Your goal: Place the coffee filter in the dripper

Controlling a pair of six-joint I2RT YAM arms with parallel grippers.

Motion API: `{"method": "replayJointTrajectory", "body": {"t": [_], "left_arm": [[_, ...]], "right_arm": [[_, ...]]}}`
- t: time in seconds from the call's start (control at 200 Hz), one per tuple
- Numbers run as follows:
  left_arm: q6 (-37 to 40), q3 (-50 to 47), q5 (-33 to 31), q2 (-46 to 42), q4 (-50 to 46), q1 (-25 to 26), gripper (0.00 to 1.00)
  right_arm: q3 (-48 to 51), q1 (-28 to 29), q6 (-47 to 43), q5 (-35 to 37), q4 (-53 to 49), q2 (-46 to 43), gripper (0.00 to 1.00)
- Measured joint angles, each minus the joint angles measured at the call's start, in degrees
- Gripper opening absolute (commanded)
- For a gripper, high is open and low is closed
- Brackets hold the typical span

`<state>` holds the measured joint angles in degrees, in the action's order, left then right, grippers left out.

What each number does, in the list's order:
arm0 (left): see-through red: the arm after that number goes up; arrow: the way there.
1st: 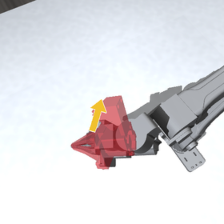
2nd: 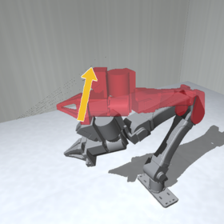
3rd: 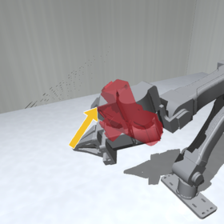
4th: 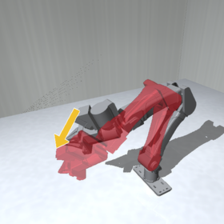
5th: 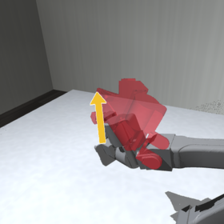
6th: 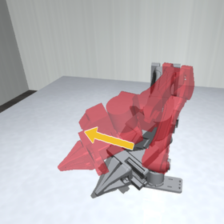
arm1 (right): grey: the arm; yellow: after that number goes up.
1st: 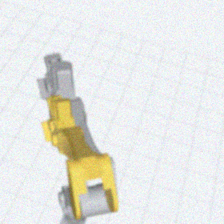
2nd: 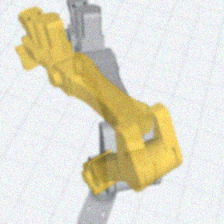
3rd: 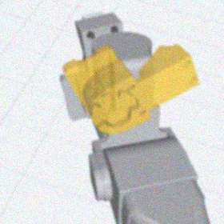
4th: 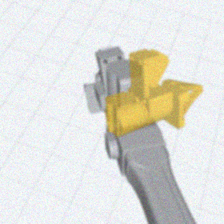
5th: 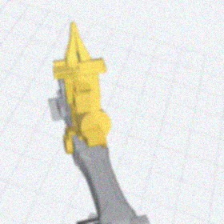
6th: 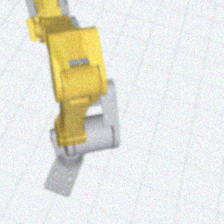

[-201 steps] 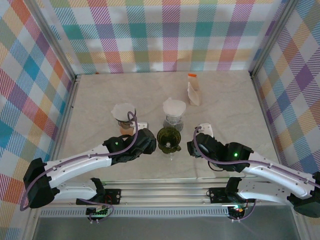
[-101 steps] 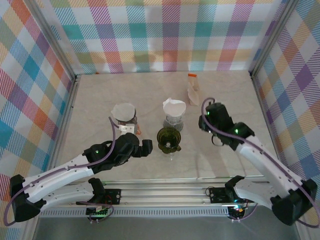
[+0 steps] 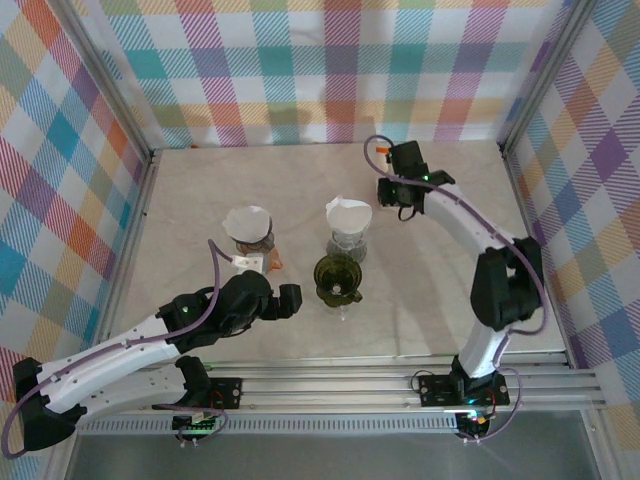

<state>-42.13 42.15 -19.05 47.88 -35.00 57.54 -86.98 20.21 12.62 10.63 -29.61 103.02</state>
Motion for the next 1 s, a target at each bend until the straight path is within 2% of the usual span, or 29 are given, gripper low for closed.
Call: {"method": "replayJointTrajectory", "body": {"t": [0.15,0.325,0.775,1.0], "left_arm": [[-0.3,0.0,0.2,0.0,-0.9,0.0,1.00],[-0.3,0.0,0.2,0.5,-0.9,0.0,1.00],[-0.5,0.0,0.9,4.7,-0.7,0.0,1.00],[-0.5,0.0,1.9,6.6,-0.1,0.0,1.00]], "right_arm": [[-8.2,-1.4,-1.7,-0.6,0.0,8.0,0.28],[-13.3,-2.2,-3.3,-0.6,-0.3,14.3,0.30],[-16.0,-2.3,-6.5,1.5,-0.9,18.8,0.36],[-16.0,-2.3,-7.6,2.4,-0.3,20.0,0.31]]}}
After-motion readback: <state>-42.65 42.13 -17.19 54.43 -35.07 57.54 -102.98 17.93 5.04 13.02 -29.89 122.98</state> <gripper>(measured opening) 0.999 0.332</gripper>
